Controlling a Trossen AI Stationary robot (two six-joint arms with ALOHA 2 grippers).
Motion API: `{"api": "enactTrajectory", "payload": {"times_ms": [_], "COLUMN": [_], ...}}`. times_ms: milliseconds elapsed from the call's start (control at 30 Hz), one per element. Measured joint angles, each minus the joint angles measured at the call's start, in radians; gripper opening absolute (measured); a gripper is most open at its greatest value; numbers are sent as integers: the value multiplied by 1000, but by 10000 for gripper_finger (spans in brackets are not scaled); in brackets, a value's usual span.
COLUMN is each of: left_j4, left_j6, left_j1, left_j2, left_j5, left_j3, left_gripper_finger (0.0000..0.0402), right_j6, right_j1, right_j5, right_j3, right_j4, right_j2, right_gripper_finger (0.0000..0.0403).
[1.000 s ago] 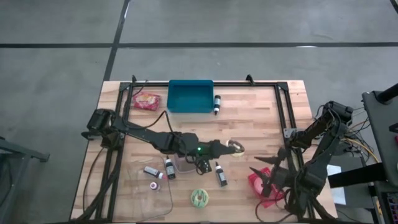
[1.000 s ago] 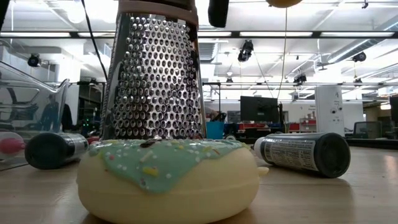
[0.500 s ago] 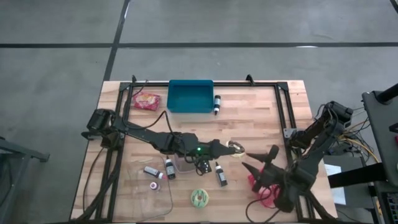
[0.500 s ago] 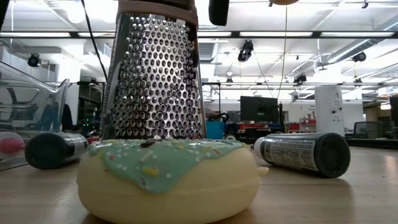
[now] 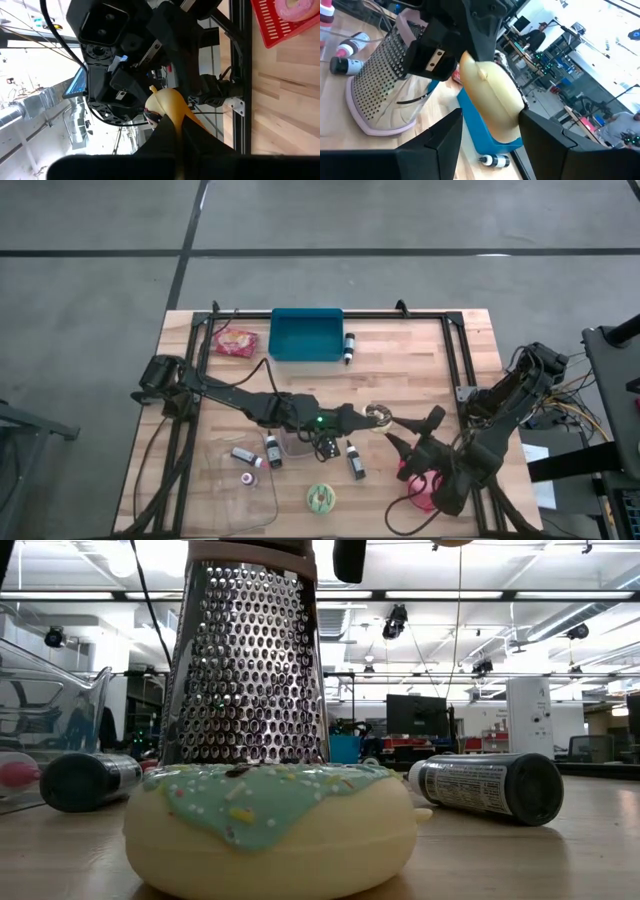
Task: Pick & Place Food Item
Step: Put the black donut into the red bin
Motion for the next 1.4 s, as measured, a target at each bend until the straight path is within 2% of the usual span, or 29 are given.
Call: {"api": "enactTrajectory", "payload": {"times_ms": [500, 667, 900, 1400], "left_j4": [0, 0, -4, 19], "left_j6": [-22, -22, -22, -26], "left_j1": [0, 0, 0, -6], "left_j2": [0, 0, 0, -2], "left_j5": [-15, -18, -18, -10], "left_j3": [0, 0, -1, 2], "left_gripper_finger": [2, 2, 2, 2], "right_j6": [-55, -63, -99, -155], "right_j1": [-4, -27, -42, -50], "right_j5": [61, 37, 17, 69], "right_j3": [14, 9, 3, 60], "right_j4": [3, 3, 3, -4], "right_j2": [0, 0, 17, 117], "right_gripper_finger": [183, 140, 23, 8]}}
